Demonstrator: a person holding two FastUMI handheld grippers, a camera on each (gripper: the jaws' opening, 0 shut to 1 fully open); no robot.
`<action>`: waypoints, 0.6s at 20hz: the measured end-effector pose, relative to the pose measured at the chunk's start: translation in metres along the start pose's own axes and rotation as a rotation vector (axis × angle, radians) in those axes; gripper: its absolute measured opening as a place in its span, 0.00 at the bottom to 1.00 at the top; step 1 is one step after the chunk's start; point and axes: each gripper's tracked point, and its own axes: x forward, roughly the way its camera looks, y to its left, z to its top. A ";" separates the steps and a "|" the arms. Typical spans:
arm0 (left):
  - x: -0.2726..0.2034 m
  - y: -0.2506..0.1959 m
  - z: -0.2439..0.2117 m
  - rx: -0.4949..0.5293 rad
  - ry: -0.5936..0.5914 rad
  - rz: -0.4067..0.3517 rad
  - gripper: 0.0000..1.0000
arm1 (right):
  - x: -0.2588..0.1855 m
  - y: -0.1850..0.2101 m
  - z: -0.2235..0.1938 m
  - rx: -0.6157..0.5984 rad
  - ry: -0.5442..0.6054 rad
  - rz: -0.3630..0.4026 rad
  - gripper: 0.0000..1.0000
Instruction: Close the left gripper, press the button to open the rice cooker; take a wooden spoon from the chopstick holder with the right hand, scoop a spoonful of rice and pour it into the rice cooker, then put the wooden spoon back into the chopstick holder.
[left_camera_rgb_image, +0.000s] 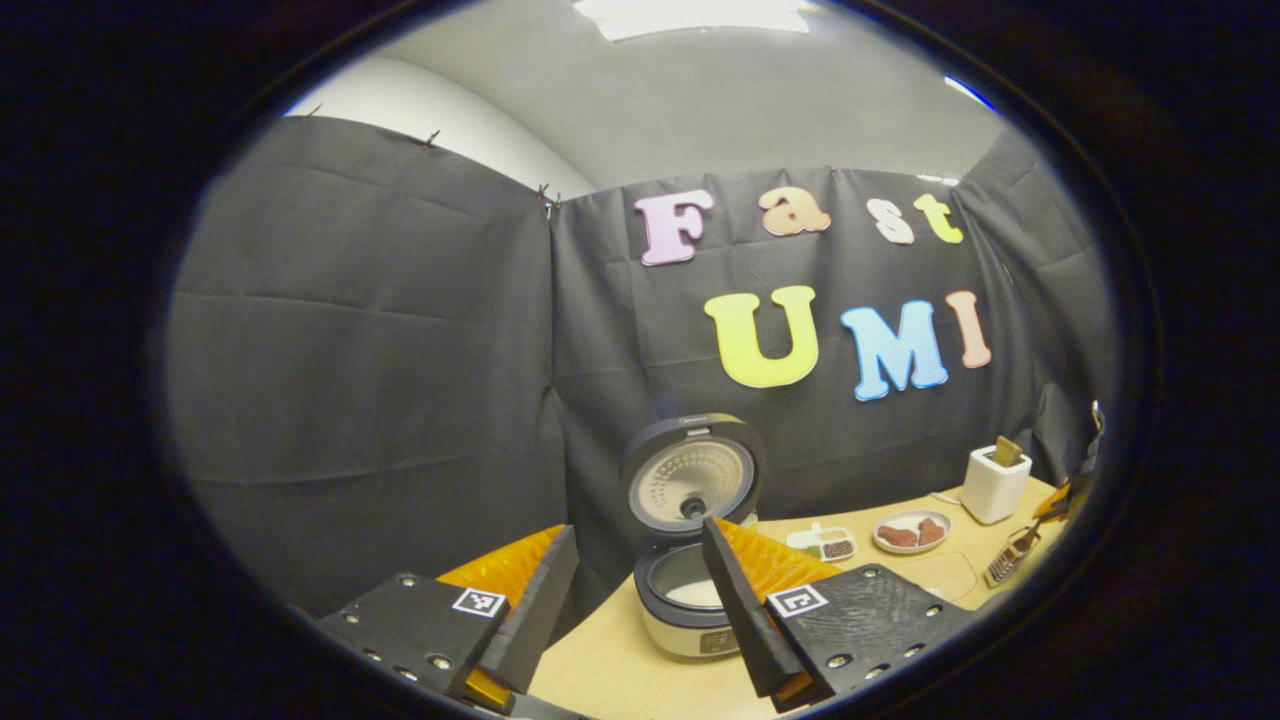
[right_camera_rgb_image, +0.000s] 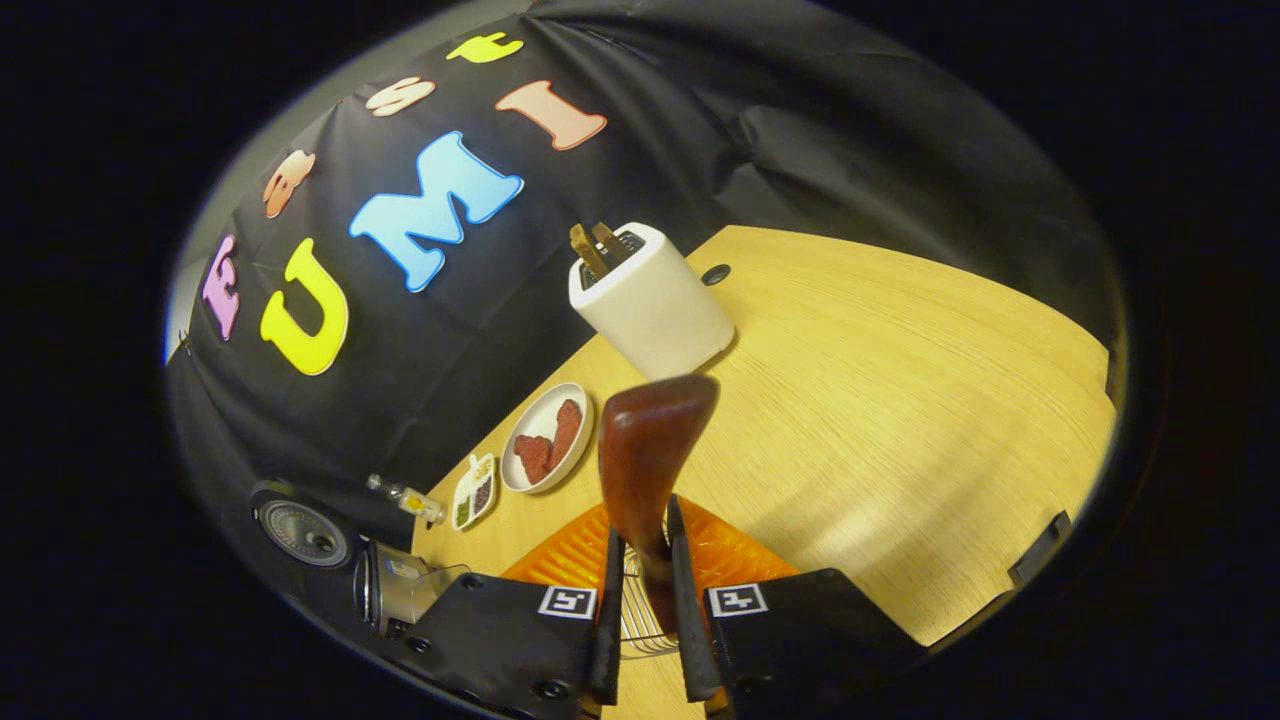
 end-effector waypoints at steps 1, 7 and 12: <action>0.001 0.004 -0.003 -0.004 0.007 0.008 0.77 | -0.001 0.003 0.003 0.001 -0.010 -0.010 0.16; 0.007 0.019 -0.012 -0.026 0.024 0.020 0.78 | -0.017 0.021 0.015 -0.102 -0.083 -0.052 0.06; 0.016 0.023 -0.012 -0.026 0.013 0.001 0.78 | -0.040 0.047 0.036 -0.168 -0.169 -0.052 0.07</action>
